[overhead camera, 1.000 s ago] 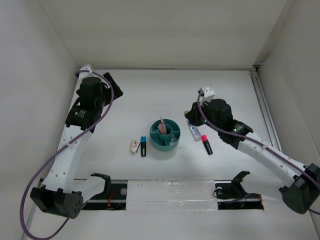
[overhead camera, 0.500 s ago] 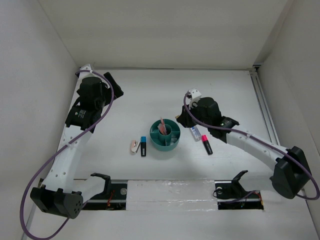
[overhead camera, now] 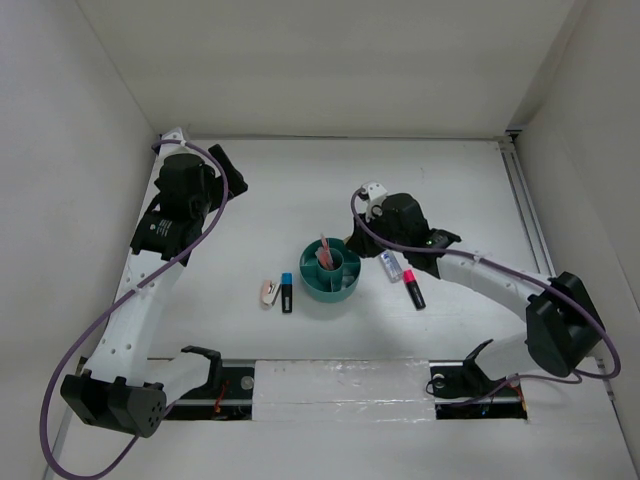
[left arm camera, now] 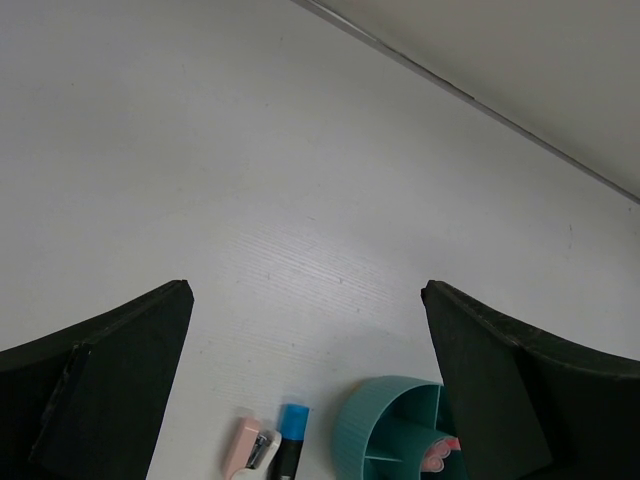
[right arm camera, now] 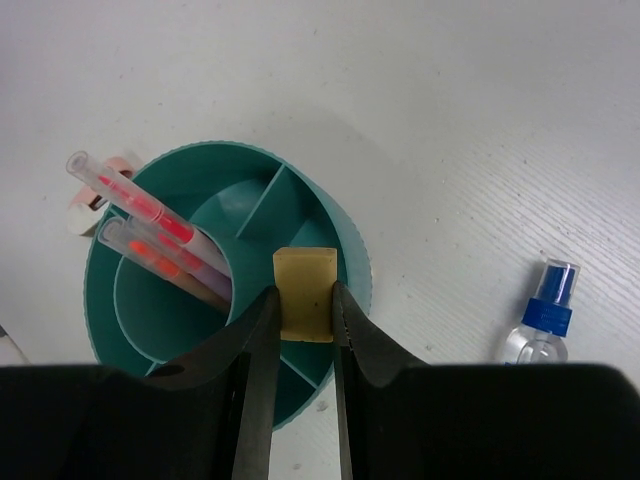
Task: Sort the stationery into containers
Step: Place the stationery in the storage box.
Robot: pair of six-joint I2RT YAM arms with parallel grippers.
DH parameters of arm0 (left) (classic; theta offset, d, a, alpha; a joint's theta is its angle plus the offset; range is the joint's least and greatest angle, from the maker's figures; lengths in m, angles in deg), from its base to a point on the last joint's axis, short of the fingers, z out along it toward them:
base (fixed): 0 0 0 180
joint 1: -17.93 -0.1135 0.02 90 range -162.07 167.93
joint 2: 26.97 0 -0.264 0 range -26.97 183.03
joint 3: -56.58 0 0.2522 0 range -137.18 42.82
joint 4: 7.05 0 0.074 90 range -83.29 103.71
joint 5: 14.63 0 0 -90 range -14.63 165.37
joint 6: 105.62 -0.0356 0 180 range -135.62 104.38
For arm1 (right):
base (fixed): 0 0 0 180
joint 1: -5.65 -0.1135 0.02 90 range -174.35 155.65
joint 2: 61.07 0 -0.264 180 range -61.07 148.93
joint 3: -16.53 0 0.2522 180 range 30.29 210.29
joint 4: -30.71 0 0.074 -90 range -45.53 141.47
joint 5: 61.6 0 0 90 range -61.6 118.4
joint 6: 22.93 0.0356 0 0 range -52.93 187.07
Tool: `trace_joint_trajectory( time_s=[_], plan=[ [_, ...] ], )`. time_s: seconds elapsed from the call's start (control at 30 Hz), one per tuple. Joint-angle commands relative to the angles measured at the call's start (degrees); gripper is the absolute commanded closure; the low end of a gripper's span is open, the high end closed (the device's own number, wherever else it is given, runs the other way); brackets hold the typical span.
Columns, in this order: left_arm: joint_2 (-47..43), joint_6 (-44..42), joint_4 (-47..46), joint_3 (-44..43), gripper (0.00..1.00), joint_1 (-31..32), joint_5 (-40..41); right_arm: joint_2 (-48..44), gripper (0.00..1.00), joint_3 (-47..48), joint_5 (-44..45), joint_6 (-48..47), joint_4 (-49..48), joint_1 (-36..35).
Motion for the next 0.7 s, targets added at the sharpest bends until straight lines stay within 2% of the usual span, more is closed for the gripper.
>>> trace_joint_trajectory(
  time_s=[0.0,0.37,0.47,0.67],
  plan=[
    [-1.3,-1.0,-1.9,-1.2,0.00,-0.2,-0.5,0.4,0.98,2.7,-1.9,-1.3,-3.8,-1.0],
    [-0.8,-1.0,-1.9,-1.2,0.00,-0.2,-0.5,1.5,0.81,2.7,-2.4,-1.3,-3.8,-1.0],
    [-0.8,-1.0,-1.9,-1.2,0.00,-0.2,-0.5,1.5,0.61,2.7,-2.4,-1.3,-3.8,-1.0],
    [-0.8,-1.0,-1.9,-1.2,0.00,-0.2,-0.5,0.4,0.49,2.2,-2.4,-1.3,-3.8,-1.0]
  ],
)
